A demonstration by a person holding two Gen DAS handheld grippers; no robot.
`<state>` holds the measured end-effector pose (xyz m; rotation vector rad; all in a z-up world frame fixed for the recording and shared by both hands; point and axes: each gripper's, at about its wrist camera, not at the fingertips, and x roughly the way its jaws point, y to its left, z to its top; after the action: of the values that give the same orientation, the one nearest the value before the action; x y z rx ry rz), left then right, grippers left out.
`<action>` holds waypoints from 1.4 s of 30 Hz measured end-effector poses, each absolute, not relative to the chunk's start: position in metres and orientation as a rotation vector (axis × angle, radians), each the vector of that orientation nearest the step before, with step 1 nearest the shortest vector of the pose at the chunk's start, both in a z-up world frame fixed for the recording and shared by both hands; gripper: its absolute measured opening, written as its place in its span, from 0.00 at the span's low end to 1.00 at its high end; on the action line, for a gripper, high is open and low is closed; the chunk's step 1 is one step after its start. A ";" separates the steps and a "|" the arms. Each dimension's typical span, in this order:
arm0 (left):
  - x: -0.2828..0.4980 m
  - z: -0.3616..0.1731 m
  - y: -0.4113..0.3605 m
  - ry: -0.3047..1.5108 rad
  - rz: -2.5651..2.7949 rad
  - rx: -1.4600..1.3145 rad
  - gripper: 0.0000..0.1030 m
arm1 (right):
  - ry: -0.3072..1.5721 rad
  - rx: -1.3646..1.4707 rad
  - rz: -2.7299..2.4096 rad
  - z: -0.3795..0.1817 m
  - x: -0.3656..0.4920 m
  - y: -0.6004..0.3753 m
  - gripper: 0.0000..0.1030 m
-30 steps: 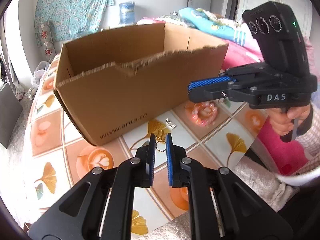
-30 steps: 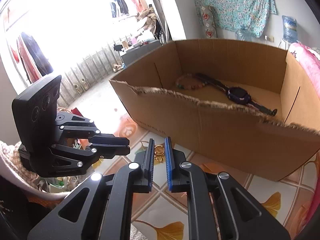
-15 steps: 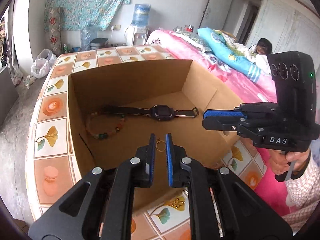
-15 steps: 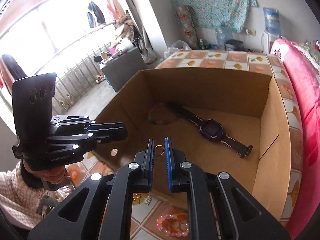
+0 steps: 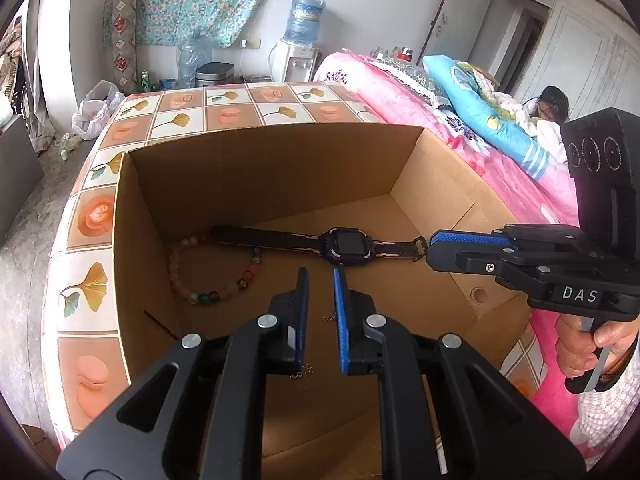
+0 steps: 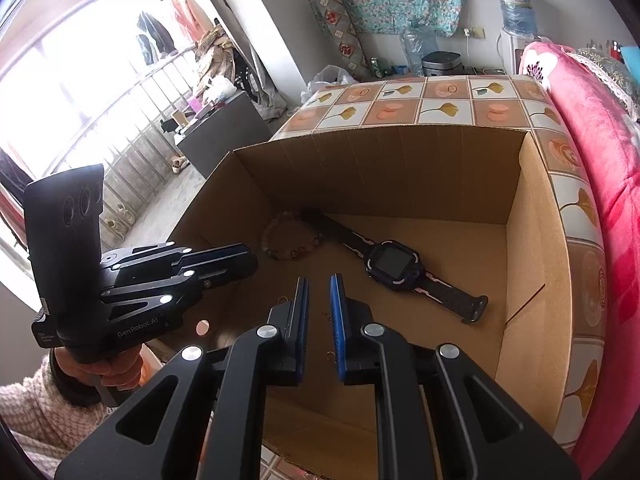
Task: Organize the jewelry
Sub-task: 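Bring the open right gripper back to the charms beside the pink bracelet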
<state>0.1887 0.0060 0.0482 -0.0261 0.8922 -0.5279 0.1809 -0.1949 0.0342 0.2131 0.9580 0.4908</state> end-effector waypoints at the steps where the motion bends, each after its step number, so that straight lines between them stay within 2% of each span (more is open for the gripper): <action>1: 0.188 0.050 0.007 0.883 -0.527 -0.028 0.11 | 0.954 0.215 0.487 0.035 0.180 -0.196 0.12; 8: 0.163 0.074 0.019 0.763 -0.562 -0.063 0.11 | 0.859 0.247 0.527 0.054 0.159 -0.204 0.12; 10: 0.143 0.083 0.026 0.703 -0.587 -0.060 0.16 | 0.812 0.252 0.556 0.064 0.144 -0.205 0.12; 11: 0.130 0.086 0.029 0.672 -0.602 -0.057 0.22 | 0.786 0.252 0.572 0.068 0.135 -0.205 0.13; 14: 0.089 0.089 0.041 0.612 -0.656 -0.040 0.28 | 0.725 0.238 0.624 0.075 0.101 -0.206 0.36; 19: 0.033 0.070 0.052 0.643 -0.771 -0.057 0.38 | 0.729 0.191 0.724 0.061 0.048 -0.195 0.39; 26: 0.029 0.001 0.029 0.845 -0.641 0.006 0.37 | 0.928 0.337 0.633 -0.008 0.040 -0.190 0.39; 31: 0.038 -0.019 0.005 0.840 -0.602 0.083 0.35 | 0.997 0.399 0.578 -0.037 0.044 -0.189 0.38; 36: 0.051 -0.035 -0.012 0.871 -0.562 0.143 0.22 | 1.013 0.421 0.551 -0.048 0.047 -0.190 0.37; 42: 0.045 -0.036 -0.025 0.846 -0.521 0.209 0.21 | 0.997 0.413 0.537 -0.050 0.045 -0.188 0.37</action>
<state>0.0449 -0.0254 -0.0361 0.2091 0.8455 -0.5205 0.0453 -0.1882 -0.0501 0.4133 0.9969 0.5365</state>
